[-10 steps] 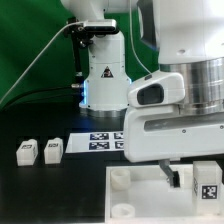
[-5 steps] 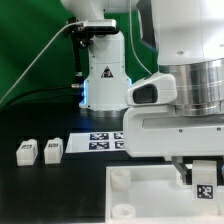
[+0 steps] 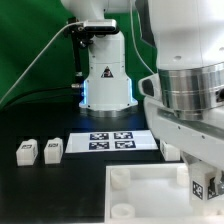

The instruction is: Assemble one leg

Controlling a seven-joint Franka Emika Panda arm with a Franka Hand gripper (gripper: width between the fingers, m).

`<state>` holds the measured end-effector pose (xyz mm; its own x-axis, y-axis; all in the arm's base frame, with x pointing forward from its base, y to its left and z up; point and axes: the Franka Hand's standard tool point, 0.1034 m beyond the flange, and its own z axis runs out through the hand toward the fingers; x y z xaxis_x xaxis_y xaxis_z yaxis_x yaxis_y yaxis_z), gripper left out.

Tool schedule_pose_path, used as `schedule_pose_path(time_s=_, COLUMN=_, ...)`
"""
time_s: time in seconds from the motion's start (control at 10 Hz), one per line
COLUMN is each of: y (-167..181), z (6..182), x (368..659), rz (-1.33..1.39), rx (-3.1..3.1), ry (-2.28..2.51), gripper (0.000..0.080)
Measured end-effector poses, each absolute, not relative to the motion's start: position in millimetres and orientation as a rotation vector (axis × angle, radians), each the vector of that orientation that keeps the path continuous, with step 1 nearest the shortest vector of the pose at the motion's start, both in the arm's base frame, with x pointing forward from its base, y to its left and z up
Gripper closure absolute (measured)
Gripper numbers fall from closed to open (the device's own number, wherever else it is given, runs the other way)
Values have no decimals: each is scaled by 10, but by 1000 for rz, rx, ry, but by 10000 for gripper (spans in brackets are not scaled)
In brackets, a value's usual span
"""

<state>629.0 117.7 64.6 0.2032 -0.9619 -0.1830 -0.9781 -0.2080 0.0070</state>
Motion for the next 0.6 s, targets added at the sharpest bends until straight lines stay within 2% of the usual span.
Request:
schedule_pose_path(time_s=0.2, y=1197, z=644, x=6301, rz=225, rx=-1956, ry=2283, gripper=509)
schedule_pose_path(time_s=0.6, y=1179, z=655, x=6310, rz=218, rx=-1691, ry=2520, gripper=509)
